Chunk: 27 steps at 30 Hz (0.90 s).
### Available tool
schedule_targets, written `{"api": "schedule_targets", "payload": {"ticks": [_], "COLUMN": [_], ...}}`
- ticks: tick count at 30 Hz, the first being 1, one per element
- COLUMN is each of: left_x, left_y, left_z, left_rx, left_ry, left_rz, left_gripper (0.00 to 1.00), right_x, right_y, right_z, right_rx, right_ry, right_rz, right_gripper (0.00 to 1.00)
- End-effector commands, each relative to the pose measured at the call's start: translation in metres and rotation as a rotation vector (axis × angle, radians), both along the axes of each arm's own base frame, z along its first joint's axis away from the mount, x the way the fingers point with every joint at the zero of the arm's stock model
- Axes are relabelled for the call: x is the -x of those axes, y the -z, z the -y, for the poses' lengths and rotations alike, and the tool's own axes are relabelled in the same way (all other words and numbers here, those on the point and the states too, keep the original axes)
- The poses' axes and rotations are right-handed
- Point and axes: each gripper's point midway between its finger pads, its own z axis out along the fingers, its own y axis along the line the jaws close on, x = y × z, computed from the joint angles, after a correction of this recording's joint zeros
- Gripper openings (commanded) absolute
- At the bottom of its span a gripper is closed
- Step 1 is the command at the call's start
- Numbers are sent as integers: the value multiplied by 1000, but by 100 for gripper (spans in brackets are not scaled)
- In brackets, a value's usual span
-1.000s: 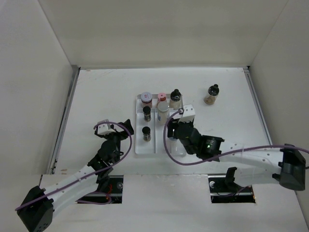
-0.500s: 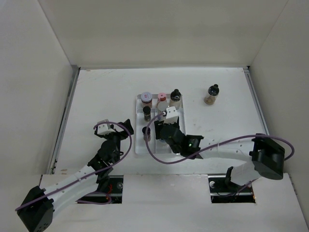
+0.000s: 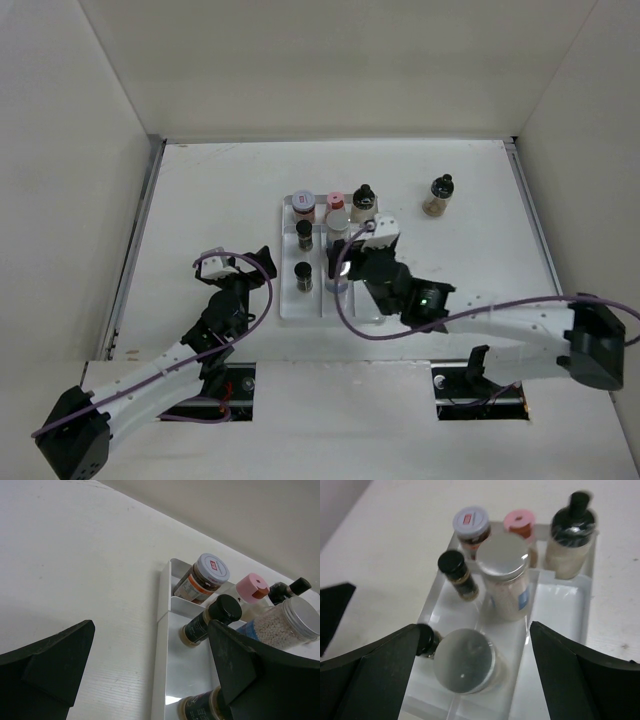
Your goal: Organize the condiment bottles
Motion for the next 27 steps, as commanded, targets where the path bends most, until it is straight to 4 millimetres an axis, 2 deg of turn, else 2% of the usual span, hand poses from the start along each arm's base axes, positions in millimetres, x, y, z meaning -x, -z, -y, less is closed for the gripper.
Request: {"api": "schedule_targets", "payload": {"ticks": [1,4,6,7,10,14,19,23,27], "left_x": [0,1,0,1,2,1,0,-2,-3], "left_y": [-9,-9,-8,-9,-9,-7,-4,-5,-5], "left_z": [2,2,2,2,1,1,3,1,2], "left_rx": [29,31,26,27,30,28,22,29,39], "left_ry": [11,9,8,9,8,10,10,-1,-1], "left_rz": [36,38,33,34,38,34,24,32,43], "left_gripper": [100,100,100,100,100,100,100,100,100], "right_x": [-17,-56,-82,-100,-137,-178,-216,-238,-248], "right_y": [-43,-43,-37,-31,-13,9,26,32,44], "right_z": [53,116,151,176,217,236,249,259,276], "right_rx": [-153,-199,-183,-146,-47,57,106,117,141], "right_ry": [121,290,383,461,574,605,635,652,680], "right_rz": [76,94,81,64,-14,-99,-124,-139,-174], "right_gripper": [98,94,91,90,91,100,100,100,100]}}
